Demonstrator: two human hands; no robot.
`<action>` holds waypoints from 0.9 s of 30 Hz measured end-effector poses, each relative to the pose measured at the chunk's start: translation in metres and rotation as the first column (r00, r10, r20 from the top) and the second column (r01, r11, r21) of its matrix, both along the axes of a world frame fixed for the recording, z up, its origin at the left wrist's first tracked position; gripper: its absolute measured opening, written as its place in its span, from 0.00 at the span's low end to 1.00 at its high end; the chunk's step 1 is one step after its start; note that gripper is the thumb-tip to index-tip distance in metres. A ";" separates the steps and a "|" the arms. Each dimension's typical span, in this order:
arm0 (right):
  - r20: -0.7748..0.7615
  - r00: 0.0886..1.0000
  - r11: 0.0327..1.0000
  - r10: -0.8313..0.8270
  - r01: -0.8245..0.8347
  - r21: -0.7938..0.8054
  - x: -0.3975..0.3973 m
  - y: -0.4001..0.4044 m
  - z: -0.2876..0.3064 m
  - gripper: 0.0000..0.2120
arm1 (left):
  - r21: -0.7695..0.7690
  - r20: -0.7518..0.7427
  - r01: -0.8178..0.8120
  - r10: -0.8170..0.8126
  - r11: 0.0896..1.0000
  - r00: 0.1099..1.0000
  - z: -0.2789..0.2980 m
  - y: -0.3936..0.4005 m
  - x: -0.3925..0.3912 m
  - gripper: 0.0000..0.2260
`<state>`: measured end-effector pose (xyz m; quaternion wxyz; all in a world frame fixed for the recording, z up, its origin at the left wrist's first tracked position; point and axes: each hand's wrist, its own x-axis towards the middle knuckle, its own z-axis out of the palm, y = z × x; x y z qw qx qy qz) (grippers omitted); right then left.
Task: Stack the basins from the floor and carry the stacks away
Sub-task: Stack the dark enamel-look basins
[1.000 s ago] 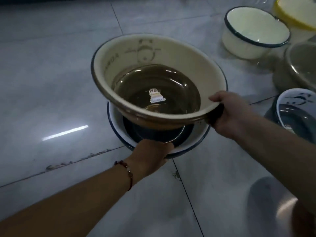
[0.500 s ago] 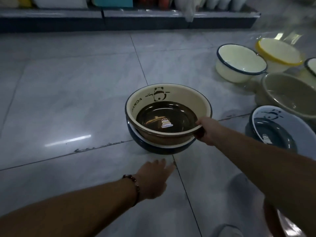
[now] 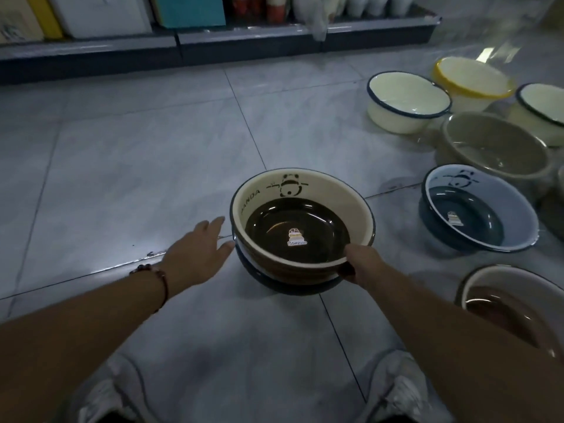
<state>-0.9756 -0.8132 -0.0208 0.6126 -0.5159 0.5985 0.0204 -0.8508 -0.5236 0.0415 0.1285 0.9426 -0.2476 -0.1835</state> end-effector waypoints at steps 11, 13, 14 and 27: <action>-0.407 0.796 0.644 0.448 -0.603 -0.471 -0.094 -0.012 -0.057 0.50 | 0.090 -0.148 0.080 -0.066 0.993 0.987 -0.093 -0.036 -0.066 0.43; -0.396 0.781 0.654 0.483 -0.622 -0.429 -0.097 -0.014 -0.069 0.50 | 0.088 -0.131 0.087 -0.075 0.992 0.988 -0.104 -0.034 -0.071 0.43; -0.396 0.776 0.646 0.490 -0.629 -0.433 -0.097 -0.015 -0.072 0.51 | 0.104 -0.107 0.097 -0.085 0.990 0.991 -0.108 -0.034 -0.071 0.42; -0.697 0.366 0.008 0.617 -0.888 -0.459 -0.104 -0.081 0.076 0.42 | 0.514 0.183 0.403 -0.556 0.757 0.811 0.066 -0.108 -0.037 0.39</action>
